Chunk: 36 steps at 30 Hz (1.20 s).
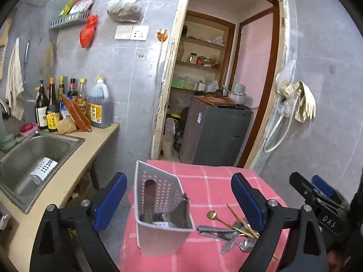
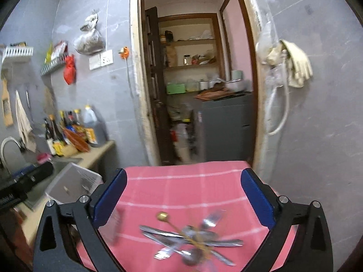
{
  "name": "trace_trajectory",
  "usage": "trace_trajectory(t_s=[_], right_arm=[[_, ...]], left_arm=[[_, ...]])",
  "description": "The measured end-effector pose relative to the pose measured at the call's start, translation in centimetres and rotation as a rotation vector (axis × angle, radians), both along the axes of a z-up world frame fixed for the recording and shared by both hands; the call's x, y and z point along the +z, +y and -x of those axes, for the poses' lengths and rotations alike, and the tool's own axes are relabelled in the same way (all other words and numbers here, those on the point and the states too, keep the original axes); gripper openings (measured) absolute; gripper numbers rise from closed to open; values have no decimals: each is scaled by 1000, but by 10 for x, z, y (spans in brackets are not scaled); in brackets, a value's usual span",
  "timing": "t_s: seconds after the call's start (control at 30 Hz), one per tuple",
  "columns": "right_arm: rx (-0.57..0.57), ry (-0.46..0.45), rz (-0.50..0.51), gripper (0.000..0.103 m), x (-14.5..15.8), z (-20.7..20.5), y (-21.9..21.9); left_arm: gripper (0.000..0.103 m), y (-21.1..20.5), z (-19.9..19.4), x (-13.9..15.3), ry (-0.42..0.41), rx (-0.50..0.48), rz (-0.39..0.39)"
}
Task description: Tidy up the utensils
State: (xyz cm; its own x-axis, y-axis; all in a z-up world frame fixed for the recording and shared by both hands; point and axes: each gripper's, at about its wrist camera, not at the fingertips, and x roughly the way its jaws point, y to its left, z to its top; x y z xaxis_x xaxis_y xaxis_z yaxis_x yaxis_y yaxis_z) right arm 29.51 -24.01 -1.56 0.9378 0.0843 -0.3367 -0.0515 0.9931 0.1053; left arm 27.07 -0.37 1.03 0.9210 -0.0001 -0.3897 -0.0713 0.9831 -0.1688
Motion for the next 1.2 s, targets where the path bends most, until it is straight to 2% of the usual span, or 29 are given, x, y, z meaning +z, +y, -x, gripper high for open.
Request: trace_trajectory(t_s=[0.17, 0.27, 0.4, 0.63, 0.8, 0.93, 1.0, 1.07, 1.13, 1.2], right_arm=[[-25, 13, 132, 102, -6, 21, -28], [-21, 44, 161, 102, -11, 27, -41], [-28, 93, 148, 102, -23, 29, -58], [-5, 206, 118, 102, -63, 20, -77], [103, 318, 79, 102, -95, 11, -84], [175, 404, 17, 101, -112, 0, -89], [204, 432, -15, 96, -117, -6, -90], [236, 463, -36, 77, -124, -14, -88], [272, 500, -57, 65, -130, -23, -84], [303, 526, -76, 55, -136, -31, -81]], left_arm=[[97, -32, 17, -7, 3, -2, -57], [97, -51, 26, -13, -1, -13, -84], [98, -70, 31, -26, 26, -45, -93], [98, -88, 32, -68, 141, -80, -79], [98, -98, 32, -102, 235, -98, -101], [98, -106, 32, -120, 309, -139, -86], [97, -110, 31, -126, 337, -157, -88], [95, -113, 29, -128, 349, -173, -86], [90, -113, 28, -131, 363, -189, -74], [79, -114, 22, -136, 396, -210, -60]])
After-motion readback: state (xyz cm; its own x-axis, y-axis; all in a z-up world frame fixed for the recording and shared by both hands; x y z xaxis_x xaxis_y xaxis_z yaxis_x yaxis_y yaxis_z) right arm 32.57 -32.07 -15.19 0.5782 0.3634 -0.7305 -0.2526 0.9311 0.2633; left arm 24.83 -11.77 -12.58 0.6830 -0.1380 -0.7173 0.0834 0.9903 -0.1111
